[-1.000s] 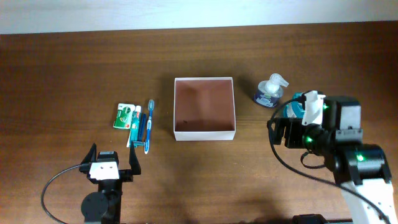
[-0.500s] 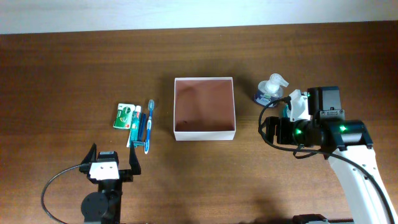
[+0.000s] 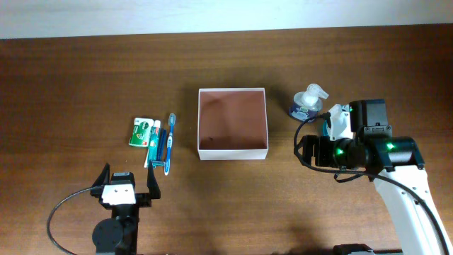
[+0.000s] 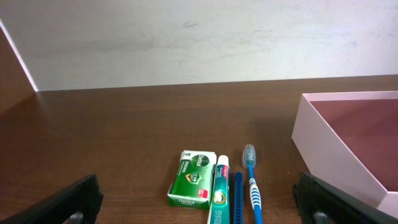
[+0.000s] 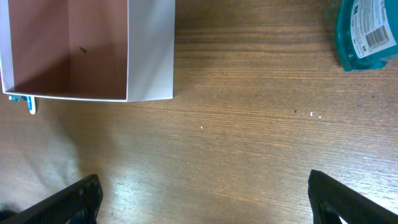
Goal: Pack container
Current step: 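Move the right gripper toward the teal Listerine bottle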
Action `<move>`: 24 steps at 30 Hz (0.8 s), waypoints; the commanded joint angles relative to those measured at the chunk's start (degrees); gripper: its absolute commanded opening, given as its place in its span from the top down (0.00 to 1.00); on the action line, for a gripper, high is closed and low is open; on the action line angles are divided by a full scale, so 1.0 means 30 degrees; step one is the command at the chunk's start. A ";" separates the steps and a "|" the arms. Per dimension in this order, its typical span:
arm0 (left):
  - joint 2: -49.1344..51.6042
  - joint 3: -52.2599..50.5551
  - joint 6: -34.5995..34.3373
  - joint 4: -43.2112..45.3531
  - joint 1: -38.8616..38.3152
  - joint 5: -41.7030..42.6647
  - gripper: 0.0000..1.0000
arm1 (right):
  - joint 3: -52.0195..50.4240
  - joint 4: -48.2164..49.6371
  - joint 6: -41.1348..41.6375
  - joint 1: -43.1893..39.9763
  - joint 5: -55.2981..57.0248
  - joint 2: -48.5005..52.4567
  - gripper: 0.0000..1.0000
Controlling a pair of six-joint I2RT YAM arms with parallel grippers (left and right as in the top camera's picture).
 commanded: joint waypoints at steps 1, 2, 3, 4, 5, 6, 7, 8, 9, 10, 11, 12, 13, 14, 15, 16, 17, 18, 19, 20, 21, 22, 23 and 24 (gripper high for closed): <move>-0.0124 -0.0146 0.0306 0.0000 -0.0073 0.0211 0.01 | 0.0240 -0.0080 -0.0350 -0.0138 -0.0233 -0.0007 0.02; -0.0124 -0.0146 0.0306 0.0000 -0.0080 0.0211 0.01 | 0.0240 -0.0117 -0.0350 -0.0138 -0.0233 -0.0007 0.02; -0.0124 -0.0146 0.0306 0.0000 -0.0073 0.0211 0.01 | 0.0240 -0.0146 -0.0350 -0.0138 -0.0233 -0.0007 0.02; -0.0124 -0.0146 0.0306 -0.0007 -0.0073 0.0211 0.01 | 0.0240 -0.0226 -0.0597 -0.0138 -0.0240 -0.0007 0.02; -0.0124 -0.0146 0.0306 0.0000 -0.0073 0.0211 0.01 | 0.0240 -0.0357 -0.0736 -0.0138 -0.0226 -0.0007 0.02; -0.0124 -0.0146 0.0306 0.0000 -0.0080 0.0211 0.01 | 0.0240 -0.0423 -0.0772 -0.0138 -0.0233 -0.0007 0.02; -0.0124 -0.0146 0.0306 0.0000 -0.0073 0.0211 0.01 | 0.0240 -0.0444 -0.0780 -0.0138 -0.0233 -0.0007 0.02; -0.0124 -0.0146 0.0306 -0.0007 -0.0073 0.0211 0.01 | 0.0240 -0.0452 -0.0780 -0.0138 -0.0233 -0.0007 0.02; -0.0124 -0.0146 0.0306 -0.0007 -0.0073 0.0211 0.01 | 0.0240 -0.0452 -0.0962 -0.0138 -0.0240 -0.0007 0.02; -0.0124 -0.0146 0.0306 -0.0007 -0.0073 0.0211 0.01 | 0.0240 -0.0488 -0.1239 -0.0138 -0.0240 -0.0007 0.02; -0.0124 -0.0146 0.0306 0.0000 -0.0073 0.0211 0.01 | 0.0240 -0.0590 -0.1639 -0.0131 -0.0248 -0.0007 0.02; -0.0124 -0.0146 0.0306 -0.0007 -0.0073 0.0211 0.01 | 0.0240 -0.0678 -0.1829 -0.0131 -0.0240 -0.0007 0.02; -0.0124 -0.0146 0.0306 0.0000 -0.0073 0.0211 0.00 | 0.0240 -0.0780 -0.2084 -0.0131 -0.0248 -0.0007 0.02; -0.0124 -0.0146 0.0306 0.0000 -0.0073 0.0211 0.01 | 0.0240 -0.0809 -0.2208 -0.0131 -0.0248 -0.0007 0.02; -0.0117 -0.0146 0.0306 -0.0007 -0.0073 0.0211 0.01 | 0.0240 -0.0831 -0.2208 -0.0117 -0.0240 -0.0007 0.02; -0.0095 -0.0146 0.0306 0.0000 -0.0073 0.0211 0.01 | 0.0240 -0.0831 -0.2208 -0.0117 -0.0248 -0.0007 0.02; -0.0087 -0.0146 0.0306 0.0000 -0.0073 0.0211 0.01 | 0.0240 -0.0831 -0.2200 -0.0080 -0.0248 -0.0007 0.02; -0.0087 -0.0146 0.0306 0.0000 -0.0073 0.0211 0.01 | 0.0240 -0.0823 -0.2208 0.0036 -0.0240 -0.0007 0.02; -0.0087 -0.0146 0.0306 0.0000 -0.0073 0.0211 0.01 | 0.0240 -0.0809 -0.2215 0.0160 -0.0240 -0.0007 0.02; -0.0087 -0.0146 0.0306 0.0000 -0.0073 0.0211 0.01 | 0.0240 -0.0787 -0.2280 0.0291 -0.0240 -0.0007 0.02; -0.0087 -0.0146 0.0306 0.0000 -0.0073 0.0211 0.01 | 0.0240 -0.0772 -0.2331 0.0474 -0.0233 -0.0007 0.02; -0.0087 -0.0146 0.0306 0.0000 -0.0073 0.0211 0.01 | 0.0240 -0.0663 -0.2353 0.0809 -0.0226 -0.0007 0.02; -0.0087 -0.0146 0.0306 0.0000 -0.0073 0.0211 0.01 | 0.0240 -0.0568 -0.2353 0.1020 -0.0226 -0.0007 0.02; -0.0087 -0.0146 0.0306 0.0000 -0.0073 0.0211 0.01 | 0.0240 -0.0408 -0.2353 0.1268 -0.0197 -0.0007 0.02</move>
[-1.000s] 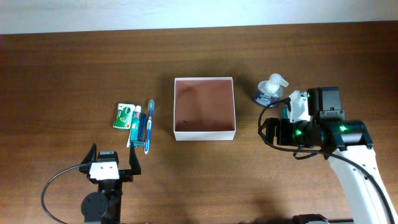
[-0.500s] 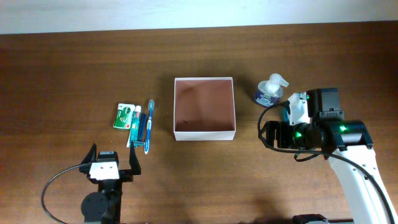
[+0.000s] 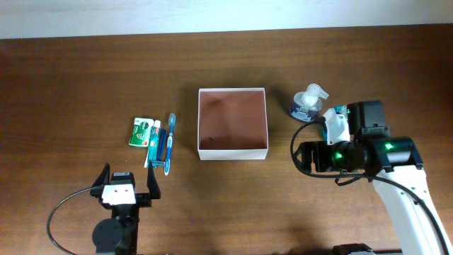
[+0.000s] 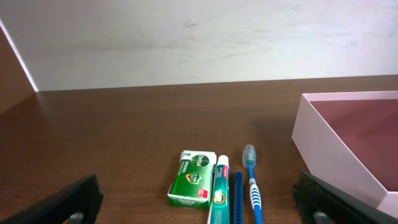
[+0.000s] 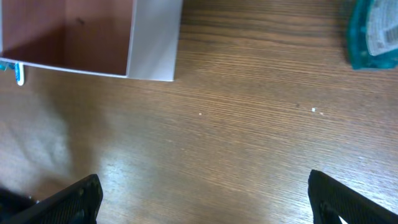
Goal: Pack container
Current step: 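Move the right gripper toward the teal Listerine bottle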
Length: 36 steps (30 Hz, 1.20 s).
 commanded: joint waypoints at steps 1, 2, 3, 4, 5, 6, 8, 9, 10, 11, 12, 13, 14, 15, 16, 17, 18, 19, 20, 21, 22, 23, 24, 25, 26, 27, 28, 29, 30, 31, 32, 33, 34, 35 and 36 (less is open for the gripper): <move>-0.0087 -0.0146 0.0306 0.0000 -0.0073 0.0211 0.01 | 0.0240 0.0444 -0.0357 0.0984 -0.0058 -0.0007 0.02; -0.0087 -0.0146 0.0306 0.0000 -0.0073 0.0211 0.01 | 0.0240 0.0641 -0.0357 0.1253 0.0073 -0.0007 0.02; -0.0087 -0.0146 0.0306 0.0000 -0.0073 0.0211 0.01 | 0.0240 0.0809 -0.0350 0.1530 0.0138 -0.0007 0.02; -0.0087 -0.0146 0.0306 0.0000 -0.0073 0.0211 0.01 | 0.0240 0.0911 -0.0350 0.1683 0.0138 -0.0007 0.02; -0.0087 -0.0146 0.0306 0.0000 -0.0073 0.0211 0.01 | 0.0240 0.1086 -0.0350 0.1982 0.0328 -0.0007 0.02; -0.0087 -0.0146 0.0306 0.0000 -0.0073 0.0211 0.00 | 0.0240 0.1202 -0.0342 0.2157 0.0605 -0.0007 0.02; -0.0087 -0.0146 0.0306 0.0000 -0.0073 0.0211 0.01 | 0.0240 0.1290 -0.0342 0.2506 0.1224 0.0000 0.02; -0.0087 -0.0146 0.0306 0.0000 -0.0080 0.0211 0.01 | 0.0240 0.1297 -0.0342 0.2608 0.1464 0.0000 0.02; -0.0087 -0.0146 0.0306 0.0000 -0.0073 0.0211 0.01 | 0.0240 0.1290 -0.0350 0.2710 0.1668 0.0000 0.02; -0.0087 -0.0146 0.0306 0.0000 -0.0073 0.0211 0.01 | 0.0240 0.1290 -0.0342 0.2812 0.1880 0.0000 0.02; -0.0087 -0.0146 0.0306 0.0000 -0.0073 0.0211 0.01 | 0.0240 0.1282 -0.0342 0.2841 0.1938 0.0000 0.02; -0.0087 -0.0146 0.0306 0.0000 -0.0073 0.0211 0.01 | 0.0240 0.1282 -0.0342 0.2841 0.1931 0.0000 0.02; -0.0087 -0.0146 0.0306 0.0000 -0.0080 0.0211 0.01 | 0.0240 0.1282 -0.0342 0.2849 0.1931 0.0000 0.02; -0.0087 -0.0146 0.0306 0.0000 -0.0073 0.0211 0.01 | 0.0240 0.1275 -0.0342 0.2849 0.1931 0.0000 0.02; -0.0087 -0.0146 0.0306 0.0000 -0.0073 0.0211 0.01 | 0.0240 0.1275 -0.0342 0.2849 0.1931 0.0000 0.02; -0.0087 -0.0146 0.0306 0.0000 -0.0073 0.0211 0.01 | 0.0240 0.1268 -0.0342 0.2849 0.1931 0.0000 0.02; -0.0087 -0.0146 0.0306 0.0000 -0.0073 0.0211 0.01 | 0.0240 0.1268 -0.0342 0.2849 0.1931 0.0000 0.02; -0.0087 -0.0146 0.0306 0.0000 -0.0073 0.0211 0.01 | 0.0240 0.1253 -0.0342 0.2849 0.1931 0.0000 0.02; -0.0087 -0.0146 0.0306 0.0000 -0.0073 0.0211 0.01 | 0.0240 0.1246 -0.0342 0.2849 0.1931 0.0000 0.01; -0.0087 -0.0146 0.0306 0.0000 -0.0073 0.0211 0.01 | 0.0240 0.1202 -0.0350 0.2841 0.1938 0.0000 0.01; -0.0087 -0.0146 0.0306 0.0000 -0.0073 0.0211 0.01 | 0.0240 0.1202 -0.0350 0.2841 0.1931 0.0000 0.01; -0.0087 -0.0146 0.0306 0.0000 -0.0073 0.0211 0.01 | 0.0240 0.1202 -0.0350 0.2849 0.1931 0.0000 0.01; -0.0087 -0.0146 0.0306 0.0000 -0.0073 0.0211 0.01 | 0.0233 0.1195 -0.0350 0.2849 0.1931 0.0000 0.01; -0.0087 -0.0146 0.0306 0.0000 -0.0073 0.0211 0.01 | 0.0219 0.1195 -0.0350 0.2849 0.1931 0.0000 0.01; -0.0087 -0.0146 0.0306 0.0000 -0.0073 0.0211 0.01 | 0.0168 0.1195 -0.0350 0.2841 0.1938 0.0000 0.01; -0.0087 -0.0146 0.0306 0.0000 -0.0080 0.0211 0.01 | 0.0124 0.1209 -0.0350 0.2841 0.1945 0.0000 0.01; -0.0087 -0.0146 0.0306 0.0000 -0.0073 0.0211 0.01 | 0.0095 0.1195 -0.0350 0.2841 0.1945 0.0000 0.01; -0.0087 -0.0146 0.0306 0.0000 -0.0073 0.0211 0.01 | 0.0058 0.1195 -0.0350 0.2841 0.1945 0.0007 0.02; -0.0087 -0.0146 0.0306 0.0000 -0.0073 0.0211 0.01 | 0.0058 0.1195 -0.0350 0.2841 0.1953 0.0007 0.01; -0.0087 -0.0146 0.0306 0.0000 -0.0073 0.0211 0.01 | 0.0058 0.1195 -0.0350 0.2841 0.1967 0.0015 0.01; -0.0087 -0.0146 0.0306 0.0000 -0.0080 0.0211 0.01 | 0.0058 0.1195 -0.0350 0.2841 0.2004 0.0015 0.01; -0.0087 -0.0146 0.0306 0.0000 -0.0073 0.0211 0.01 | 0.0058 0.1195 -0.0350 0.2841 0.2004 0.0015 0.00; -0.0087 -0.0146 0.0306 0.0000 -0.0073 0.0211 0.01 | 0.0058 0.1195 -0.0342 0.2841 0.2004 0.0015 0.00; -0.0087 -0.0146 0.0306 0.0000 -0.0073 0.0211 0.01 | 0.0058 0.1188 -0.0350 0.2841 0.2004 0.0015 0.01; -0.0087 -0.0146 0.0306 0.0000 -0.0073 0.0211 0.01 | 0.0058 0.1166 -0.0342 0.2841 0.2004 0.0022 0.01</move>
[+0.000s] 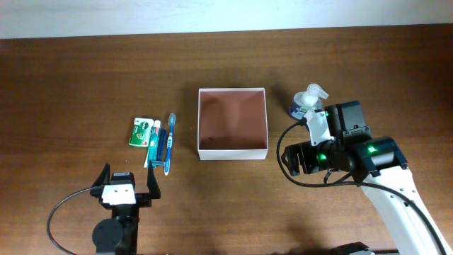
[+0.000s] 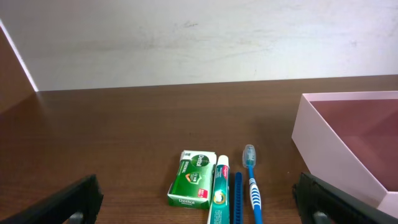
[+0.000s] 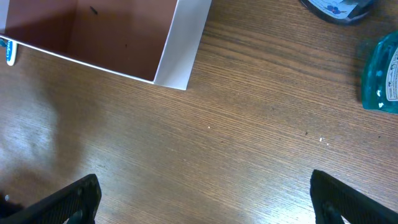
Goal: Pack container
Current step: 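Move the right gripper toward the teal Listerine bottle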
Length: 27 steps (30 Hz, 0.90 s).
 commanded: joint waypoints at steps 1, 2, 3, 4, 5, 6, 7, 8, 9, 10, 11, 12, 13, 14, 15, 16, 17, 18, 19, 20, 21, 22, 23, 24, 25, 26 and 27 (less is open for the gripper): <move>-0.0087 -0.0146 0.0306 0.0000 -0.0073 0.0211 0.01 | 0.0058 -0.0073 -0.0066 0.0138 0.0313 0.0022 0.01; -0.0087 -0.0146 0.0306 0.0000 -0.0073 0.0211 0.01 | 0.0058 -0.0080 -0.0066 0.0138 0.0313 0.0022 0.01; -0.0087 -0.0146 0.0306 0.0000 -0.0073 0.0211 0.01 | 0.0058 -0.0080 -0.0066 0.0138 0.0313 0.0029 0.01; -0.0087 -0.0146 0.0306 0.0000 -0.0073 0.0211 0.01 | 0.0058 -0.0080 -0.0066 0.0138 0.0313 0.0036 0.01; -0.0087 -0.0146 0.0306 0.0000 -0.0073 0.0211 0.01 | 0.0029 -0.0080 -0.0066 0.0138 0.0321 0.0036 0.01; -0.0087 -0.0146 0.0306 0.0000 -0.0080 0.0211 0.01 | 0.0029 -0.0080 -0.0066 0.0138 0.0321 0.0058 0.01; -0.0087 -0.0146 0.0306 0.0000 -0.0080 0.0211 0.01 | 0.0029 -0.0080 -0.0066 0.0138 0.0321 0.0073 0.01; -0.0087 -0.0146 0.0306 0.0000 -0.0073 0.0211 0.01 | 0.0029 -0.0080 -0.0066 0.0138 0.0321 0.0087 0.01; -0.0087 -0.0146 0.0306 0.0000 -0.0073 0.0211 0.01 | 0.0029 -0.0073 -0.0066 0.0138 0.0321 0.0109 0.01; -0.0087 -0.0146 0.0306 0.0000 -0.0073 0.0211 0.01 | 0.0029 -0.0073 -0.0066 0.0138 0.0321 0.0109 0.01; -0.0087 -0.0146 0.0306 0.0000 -0.0073 0.0211 0.00 | 0.0029 -0.0080 -0.0058 0.0138 0.0313 0.0109 0.01; -0.0087 -0.0146 0.0306 0.0000 -0.0073 0.0211 0.01 | 0.0029 -0.0073 -0.0058 0.0146 0.0313 0.0109 0.01; -0.0087 -0.0146 0.0306 0.0000 -0.0073 0.0211 0.01 | 0.0029 -0.0073 -0.0058 0.0146 0.0313 0.0109 0.01; -0.0087 -0.0146 0.0306 0.0000 -0.0080 0.0211 0.01 | 0.0029 -0.0058 -0.0066 0.0146 0.0321 0.0102 0.01; -0.0087 -0.0146 0.0306 0.0000 -0.0073 0.0211 0.01 | 0.0029 -0.0036 -0.0073 0.0138 0.0350 0.0102 0.01; -0.0087 -0.0146 0.0306 0.0000 -0.0073 0.0211 0.01 | 0.0029 -0.0007 -0.0073 0.0138 0.0386 0.0102 0.01; -0.0087 -0.0146 0.0306 0.0000 -0.0073 0.0211 0.01 | 0.0036 0.0007 -0.0066 0.0138 0.0386 0.0102 0.01; -0.0087 -0.0146 0.0306 0.0000 -0.0073 0.0211 0.01 | 0.0066 0.0007 -0.0073 0.0138 0.0386 0.0102 0.00; -0.0087 -0.0146 0.0306 0.0000 -0.0080 0.0211 0.00 | 0.0189 -0.0022 -0.0066 0.0138 0.0393 0.0102 0.01; -0.0087 -0.0146 0.0306 0.0000 -0.0073 0.0211 0.01 | 0.0342 -0.0080 -0.0066 0.0138 0.0401 0.0102 0.02; -0.0087 -0.0146 0.0306 0.0000 -0.0073 0.0211 0.01 | 0.0510 -0.0153 -0.0066 0.0138 0.0481 0.0102 0.04; -0.0087 -0.0146 0.0306 0.0000 -0.0073 0.0211 0.01 | 0.0867 -0.0372 -0.0058 0.0146 0.0780 0.0095 0.05; -0.0087 -0.0146 0.0306 0.0000 -0.0073 0.0211 0.00 | 0.1056 -0.0495 -0.0058 0.0138 0.0925 0.0095 0.05; -0.0087 -0.0146 0.0306 0.0000 -0.0080 0.0211 0.01 | 0.1712 -0.0903 -0.0066 0.0146 0.1406 0.0080 0.05; -0.0087 -0.0146 0.0306 0.0000 -0.0073 0.0211 0.00 | 0.2222 -0.1231 -0.0066 0.0146 0.1661 0.0080 0.06; -0.0087 -0.0146 0.0306 0.0000 -0.0073 0.0211 0.01 | 0.2674 -0.1472 -0.0066 0.0146 0.1887 0.0080 0.05; -0.0087 -0.0146 0.0306 0.0000 -0.0073 0.0211 0.01 | 0.3446 -0.1829 -0.0073 0.0146 0.1974 0.0080 0.06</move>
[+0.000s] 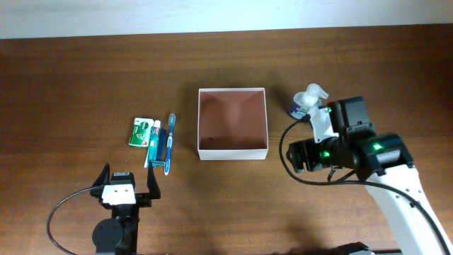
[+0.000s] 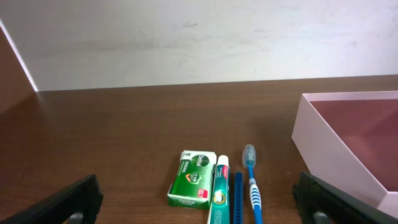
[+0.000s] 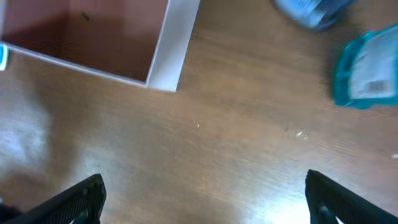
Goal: Pack container
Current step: 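Move the right gripper toward the teal Listerine bottle, then lower the right gripper over the Listerine cap and grasp it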
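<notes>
A white box with a pink inside (image 1: 232,122) stands mid-table, also in the left wrist view (image 2: 348,143) and the right wrist view (image 3: 93,37). Left of it lie a green soap carton (image 1: 141,132), a toothpaste tube (image 2: 217,193), a blue stick (image 2: 237,199) and a blue toothbrush (image 1: 170,140). A pump bottle (image 1: 309,103) stands right of the box, and a teal packet (image 3: 367,68) lies next to it. My left gripper (image 2: 199,208) rests open, short of the toiletries. My right gripper (image 3: 205,202) hangs open over bare table, right of the box's front corner.
The table's back edge meets a pale wall (image 2: 199,37). Bare wood (image 1: 233,205) stretches in front of the box, between the two arms. My right arm (image 1: 396,184) reaches in from the lower right and covers the teal packet in the overhead view.
My right gripper has shifted slightly toward the back right and its view is blurred. The box, bottle and packet sit a little differently in that view. The left arm and toiletries are unchanged.
My right gripper hung open right of the box, near the teal packet. It then stood further left, closer to the box's front right corner, and now has edged back a little. The left gripper stayed open and still throughout. Nothing has been picked up.
</notes>
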Action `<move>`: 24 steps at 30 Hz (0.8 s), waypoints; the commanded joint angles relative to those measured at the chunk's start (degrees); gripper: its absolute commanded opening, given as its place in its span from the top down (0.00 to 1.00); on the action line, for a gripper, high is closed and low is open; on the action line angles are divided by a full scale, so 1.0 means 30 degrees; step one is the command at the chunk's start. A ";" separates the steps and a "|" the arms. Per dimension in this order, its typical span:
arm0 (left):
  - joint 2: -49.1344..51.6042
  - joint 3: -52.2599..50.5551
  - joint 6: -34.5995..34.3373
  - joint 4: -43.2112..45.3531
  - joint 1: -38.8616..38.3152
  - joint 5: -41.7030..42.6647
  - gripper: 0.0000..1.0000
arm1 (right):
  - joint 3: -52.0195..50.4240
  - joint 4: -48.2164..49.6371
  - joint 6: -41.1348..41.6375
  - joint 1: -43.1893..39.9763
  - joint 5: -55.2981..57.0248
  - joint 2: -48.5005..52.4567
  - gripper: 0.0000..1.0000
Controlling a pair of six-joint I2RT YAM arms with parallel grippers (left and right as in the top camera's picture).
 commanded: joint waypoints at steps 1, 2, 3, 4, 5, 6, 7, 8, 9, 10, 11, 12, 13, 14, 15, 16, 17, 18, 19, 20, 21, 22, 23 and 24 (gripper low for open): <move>-0.0087 -0.0146 0.0306 0.0000 -0.0080 0.0211 0.01 | 0.2208 -0.0583 -0.0058 0.0146 0.1005 -0.0007 0.06; -0.0087 -0.0146 0.0306 0.0000 -0.0080 0.0211 0.01 | 0.2492 -0.0699 -0.0058 0.0146 0.1086 -0.0007 0.06; -0.0087 -0.0146 0.0306 0.0000 -0.0080 0.0211 0.01 | 0.2739 -0.0801 -0.0058 0.0146 0.1239 -0.0007 0.06; -0.0087 -0.0146 0.0306 0.0000 -0.0073 0.0211 0.00 | 0.2863 -0.0845 -0.0066 0.0146 0.1377 -0.0007 0.06; -0.0087 -0.0146 0.0306 0.0000 -0.0073 0.0211 0.01 | 0.2878 -0.0845 -0.0160 0.0146 0.1370 -0.0007 0.06; -0.0087 -0.0146 0.0306 0.0000 -0.0073 0.0211 0.01 | 0.2878 -0.0845 -0.0219 0.0146 0.1377 -0.0007 0.06; -0.0087 -0.0146 0.0306 0.0000 -0.0073 0.0211 0.01 | 0.2878 -0.0845 -0.0219 0.0146 0.1377 0.0000 0.06; -0.0087 -0.0146 0.0306 0.0000 -0.0073 0.0211 0.01 | 0.2878 -0.0838 -0.0306 0.0146 0.1370 0.0000 0.06; -0.0087 -0.0146 0.0306 0.0000 -0.0073 0.0211 0.01 | 0.2878 -0.0823 -0.0517 0.0146 0.1377 0.0000 0.06; -0.0087 -0.0146 0.0306 0.0000 -0.0073 0.0211 0.01 | 0.2878 -0.0823 -0.0911 0.0146 0.1370 0.0000 0.05; -0.0087 -0.0146 0.0306 0.0000 -0.0080 0.0211 0.01 | 0.2878 -0.0845 -0.1151 0.0146 0.1384 0.0000 0.03; -0.0087 -0.0146 0.0306 0.0000 -0.0073 0.0211 0.01 | 0.2878 -0.0867 -0.1384 0.0146 0.1392 0.0000 0.00; -0.0087 -0.0146 0.0306 0.0000 -0.0073 0.0211 0.01 | 0.2878 -0.0889 -0.1406 0.0146 0.1581 0.0000 0.01; -0.0087 -0.0146 0.0306 0.0000 -0.0073 0.0211 0.01 | 0.2878 -0.0940 -0.1406 0.0146 0.1887 0.0000 0.02; -0.0087 -0.0146 0.0306 0.0000 -0.0080 0.0211 0.00 | 0.2878 -0.1005 -0.1399 0.0146 0.2244 0.0022 0.02; -0.0087 -0.0146 0.0306 0.0000 -0.0073 0.0211 0.01 | 0.2878 -0.1035 -0.1392 0.0138 0.2616 0.0058 0.02; -0.0087 -0.0146 0.0306 0.0000 -0.0080 0.0204 0.01 | 0.2878 -0.0984 -0.1384 0.0138 0.2783 0.0109 0.02; -0.0087 -0.0146 0.0306 0.0000 -0.0080 0.0211 0.01 | 0.2878 -0.0823 -0.1333 0.0138 0.2951 0.0211 0.02; -0.0087 -0.0146 0.0306 0.0000 -0.0073 0.0211 0.01 | 0.2878 -0.0568 -0.1319 0.0138 0.3031 0.0342 0.02; -0.0087 -0.0146 0.0306 0.0000 -0.0073 0.0211 0.01 | 0.2878 -0.0306 -0.1319 0.0138 0.3118 0.0452 0.01; -0.0087 -0.0146 0.0306 0.0000 -0.0073 0.0204 0.01 | 0.2900 0.0029 -0.1115 0.0138 0.3599 0.0590 0.02; -0.0087 -0.0146 0.0306 0.0000 -0.0073 0.0211 0.01 | 0.3002 0.0189 -0.0736 0.0138 0.4408 0.0678 0.02; -0.0087 -0.0146 0.0306 0.0000 -0.0073 0.0211 0.00 | 0.3235 0.0248 -0.0211 0.0102 0.5544 0.0831 0.02; -0.0087 -0.0146 0.0306 0.0000 -0.0073 0.0211 0.01 | 0.3577 0.0233 0.0306 0.0066 0.6550 0.0969 0.02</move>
